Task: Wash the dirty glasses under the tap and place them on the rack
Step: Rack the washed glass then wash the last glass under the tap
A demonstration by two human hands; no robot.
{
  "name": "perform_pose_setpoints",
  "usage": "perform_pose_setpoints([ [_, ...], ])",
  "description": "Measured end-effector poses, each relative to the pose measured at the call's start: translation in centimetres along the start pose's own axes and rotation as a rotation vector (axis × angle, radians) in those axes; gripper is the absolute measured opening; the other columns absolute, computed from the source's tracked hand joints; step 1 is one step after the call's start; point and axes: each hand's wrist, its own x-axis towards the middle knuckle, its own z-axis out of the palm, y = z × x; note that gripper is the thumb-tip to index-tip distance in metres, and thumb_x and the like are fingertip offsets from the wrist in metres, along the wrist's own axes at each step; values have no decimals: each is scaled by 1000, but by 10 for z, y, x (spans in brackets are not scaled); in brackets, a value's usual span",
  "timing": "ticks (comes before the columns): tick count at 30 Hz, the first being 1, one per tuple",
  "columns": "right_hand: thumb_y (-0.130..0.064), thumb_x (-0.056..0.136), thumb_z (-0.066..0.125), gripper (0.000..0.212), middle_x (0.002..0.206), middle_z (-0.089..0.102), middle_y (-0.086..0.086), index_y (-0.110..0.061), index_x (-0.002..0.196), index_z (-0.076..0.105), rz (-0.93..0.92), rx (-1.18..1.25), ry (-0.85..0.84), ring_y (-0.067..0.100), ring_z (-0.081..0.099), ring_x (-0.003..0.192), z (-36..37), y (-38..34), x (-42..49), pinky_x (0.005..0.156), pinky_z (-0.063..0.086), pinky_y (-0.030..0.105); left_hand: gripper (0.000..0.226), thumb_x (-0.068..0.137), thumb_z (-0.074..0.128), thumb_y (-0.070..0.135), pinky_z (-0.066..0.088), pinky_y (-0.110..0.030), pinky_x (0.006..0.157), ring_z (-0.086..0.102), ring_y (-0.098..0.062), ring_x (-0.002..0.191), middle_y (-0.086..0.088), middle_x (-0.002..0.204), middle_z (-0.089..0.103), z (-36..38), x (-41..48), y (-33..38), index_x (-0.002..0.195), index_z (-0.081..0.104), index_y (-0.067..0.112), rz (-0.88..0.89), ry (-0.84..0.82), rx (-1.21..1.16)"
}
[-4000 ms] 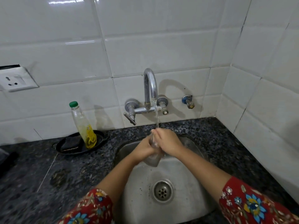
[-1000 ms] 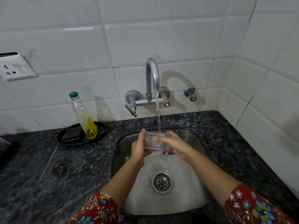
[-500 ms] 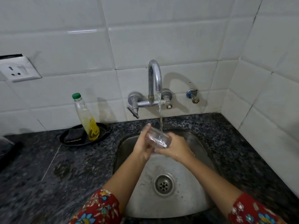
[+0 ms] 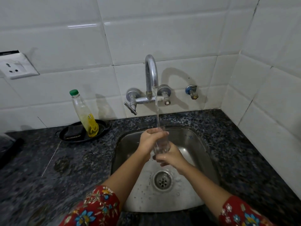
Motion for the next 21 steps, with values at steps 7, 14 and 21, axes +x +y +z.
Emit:
perform_pose_setpoints([
  [7, 0, 80, 69, 30, 100, 69, 6, -14, 106, 63, -28, 99, -127, 18, 68, 90, -3, -12, -3, 72, 54, 24, 31, 59, 83, 23, 52, -37, 83, 66, -22, 87, -7, 86, 70, -5, 0, -1, 86, 72, 14, 61, -114, 20],
  [14, -16, 78, 74, 33, 94, 67, 3, -17, 107, 59, 111, 326, -146, 18, 64, 84, -4, -5, 7, 62, 55, 31, 36, 96, 51, 36, 45, -39, 94, 53, -20, 119, -2, 125, 58, -11, -7, 13, 127, 55, 17, -135, 112, -248],
  [21, -8, 65, 83, 55, 107, 68, 3, -23, 111, 58, 5, 147, -161, 22, 65, 101, 11, -6, 11, 88, 52, 39, 68, 101, 42, 34, 19, -45, 121, 19, -22, 148, -2, 164, 11, -26, 16, 45, 156, 3, 26, 150, 395, 85],
])
